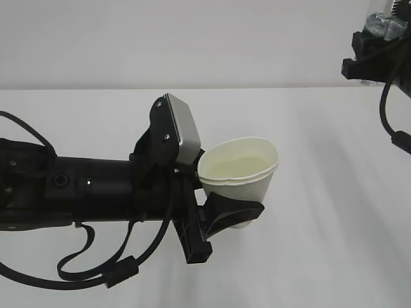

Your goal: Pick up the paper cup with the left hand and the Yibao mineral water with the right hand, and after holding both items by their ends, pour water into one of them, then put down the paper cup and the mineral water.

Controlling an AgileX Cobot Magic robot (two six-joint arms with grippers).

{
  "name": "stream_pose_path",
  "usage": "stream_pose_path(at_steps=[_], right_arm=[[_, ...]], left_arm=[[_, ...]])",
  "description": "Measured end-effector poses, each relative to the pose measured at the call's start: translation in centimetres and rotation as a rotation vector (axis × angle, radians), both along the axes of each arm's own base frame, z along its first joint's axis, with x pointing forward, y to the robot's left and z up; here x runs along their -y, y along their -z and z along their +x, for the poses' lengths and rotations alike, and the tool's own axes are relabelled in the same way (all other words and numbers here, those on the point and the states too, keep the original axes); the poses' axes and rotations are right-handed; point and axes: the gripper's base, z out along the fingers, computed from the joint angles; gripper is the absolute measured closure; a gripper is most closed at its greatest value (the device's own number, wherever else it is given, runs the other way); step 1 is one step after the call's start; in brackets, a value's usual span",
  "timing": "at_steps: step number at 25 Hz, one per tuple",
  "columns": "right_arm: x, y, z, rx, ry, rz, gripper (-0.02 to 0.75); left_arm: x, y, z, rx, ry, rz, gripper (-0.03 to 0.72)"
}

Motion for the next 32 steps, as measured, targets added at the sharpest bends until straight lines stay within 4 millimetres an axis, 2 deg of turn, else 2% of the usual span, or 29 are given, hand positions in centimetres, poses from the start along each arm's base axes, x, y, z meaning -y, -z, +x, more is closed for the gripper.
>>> stream_pose_path(at_steps=[18,32], right_arm=[[0.05,0.19,-0.01,-0.021,0.005,0.01,0.293],[0.04,0.22,-0.01,-0.024,0.005,0.004,0.293]], left_arm=[[0.0,0.0,0.0,0.0,-0.001,0.0,0.315],[-0.1,-0.33,0.65,-0.034,-0.089,-0.05,0.315]])
